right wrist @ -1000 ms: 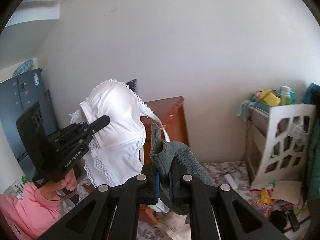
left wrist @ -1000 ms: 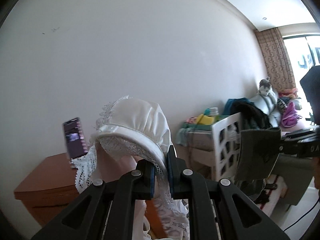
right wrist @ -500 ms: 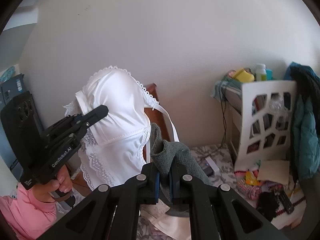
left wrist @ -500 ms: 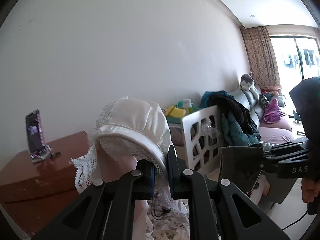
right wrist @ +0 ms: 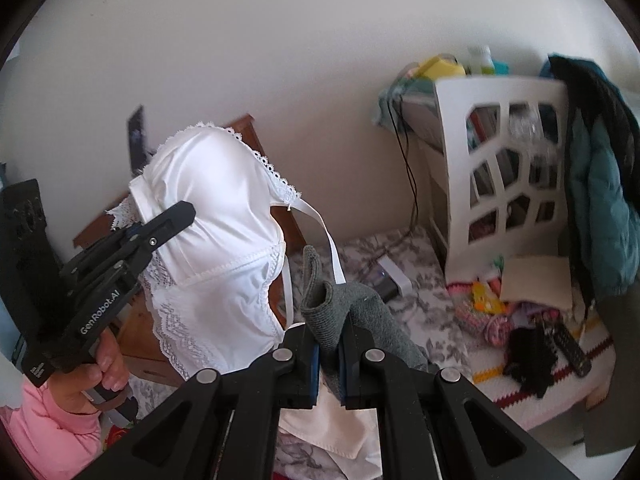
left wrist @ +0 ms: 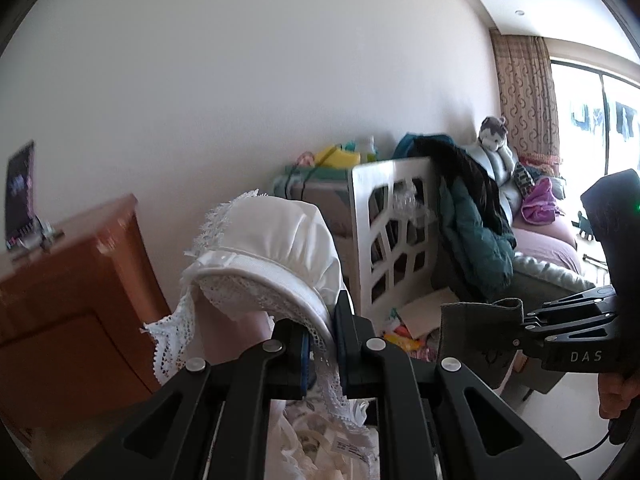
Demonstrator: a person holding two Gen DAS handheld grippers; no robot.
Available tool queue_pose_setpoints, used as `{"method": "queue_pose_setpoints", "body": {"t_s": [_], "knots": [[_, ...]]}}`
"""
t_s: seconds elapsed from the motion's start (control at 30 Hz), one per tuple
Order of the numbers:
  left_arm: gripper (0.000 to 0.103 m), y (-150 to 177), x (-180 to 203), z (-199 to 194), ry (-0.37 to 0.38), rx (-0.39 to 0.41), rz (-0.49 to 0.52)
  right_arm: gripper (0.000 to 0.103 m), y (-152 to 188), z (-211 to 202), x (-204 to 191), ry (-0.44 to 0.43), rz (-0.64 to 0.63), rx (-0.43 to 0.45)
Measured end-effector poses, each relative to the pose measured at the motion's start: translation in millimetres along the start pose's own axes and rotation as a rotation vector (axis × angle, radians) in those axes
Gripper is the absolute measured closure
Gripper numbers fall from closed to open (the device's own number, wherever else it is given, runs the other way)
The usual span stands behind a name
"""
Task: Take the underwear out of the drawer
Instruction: 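Carry both garments over the bedsheet and open both grippers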
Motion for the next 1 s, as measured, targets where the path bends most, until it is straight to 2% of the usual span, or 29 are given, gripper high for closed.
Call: {"method": "queue_pose_setpoints", "body": {"t_s": [0.33, 0.67, 0.83, 1.0], "knots": [[0.091, 52, -14, 52, -0.017, -0.144, -0.042, 0.096, 30, 56, 24, 0.02, 0.058, -0.137], [0.091, 140, -42, 113, -0.129, -0.379, -0.05, 0.096, 72, 125, 37, -0.01, 0.136, -0.276], [0.091, 178, -54, 125, -0.173, -0.486, -0.07, 0.096, 102, 166, 33, -0.032, 0.16, -0.372], [0.091, 197, -59, 126, -0.199, -0.54, -0.062, 0.095, 125, 193, 25, -0.053, 0.173, -0.444]]}}
Point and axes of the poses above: each gripper's, at about its wrist camera, not at the fingertips, and z roughly the way its jaws point, x to its right, y to its underside, the point moved 2 cm from there along z, roughly the way its jaws point, and after that the axes turned 12 degrees about -z, right-handed, at the moved point
